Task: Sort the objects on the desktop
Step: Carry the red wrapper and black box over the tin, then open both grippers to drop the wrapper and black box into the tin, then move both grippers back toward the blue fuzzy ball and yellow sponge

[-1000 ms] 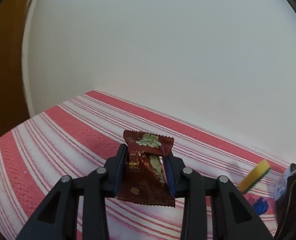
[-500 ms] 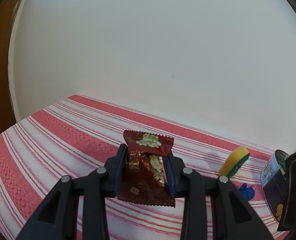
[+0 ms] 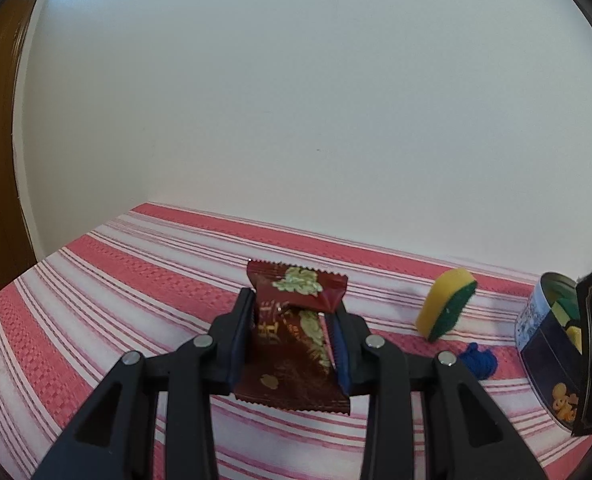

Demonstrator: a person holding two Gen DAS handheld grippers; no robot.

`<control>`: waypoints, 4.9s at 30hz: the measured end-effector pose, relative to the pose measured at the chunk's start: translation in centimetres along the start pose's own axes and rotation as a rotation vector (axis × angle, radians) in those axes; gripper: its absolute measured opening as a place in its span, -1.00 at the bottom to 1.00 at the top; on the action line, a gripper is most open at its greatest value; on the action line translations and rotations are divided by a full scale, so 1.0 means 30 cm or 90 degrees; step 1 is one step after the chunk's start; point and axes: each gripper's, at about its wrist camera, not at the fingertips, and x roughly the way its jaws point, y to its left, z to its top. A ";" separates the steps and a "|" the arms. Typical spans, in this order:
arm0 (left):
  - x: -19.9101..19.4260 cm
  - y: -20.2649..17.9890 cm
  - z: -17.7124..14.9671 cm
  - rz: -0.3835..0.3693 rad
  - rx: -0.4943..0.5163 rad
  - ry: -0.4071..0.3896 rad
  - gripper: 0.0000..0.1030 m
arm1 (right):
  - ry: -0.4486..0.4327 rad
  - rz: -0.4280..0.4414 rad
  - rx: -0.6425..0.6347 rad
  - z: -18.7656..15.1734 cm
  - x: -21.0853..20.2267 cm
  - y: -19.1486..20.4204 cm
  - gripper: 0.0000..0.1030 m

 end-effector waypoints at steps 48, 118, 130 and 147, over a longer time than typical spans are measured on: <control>-0.114 -0.774 -0.040 -0.266 0.141 0.031 -0.33 | 0.008 -0.252 0.120 0.037 -0.137 -0.838 -0.02; -0.057 -0.667 -0.098 -0.089 0.123 0.010 0.98 | -0.142 -0.272 0.146 0.034 -0.255 -0.708 0.92; -0.036 -0.514 -0.076 -0.059 0.097 0.031 0.98 | -0.102 -0.194 0.124 0.034 -0.225 -0.550 0.92; 0.092 -0.178 -0.009 0.044 0.020 0.055 0.98 | -0.030 -0.077 0.077 0.028 -0.116 -0.279 0.92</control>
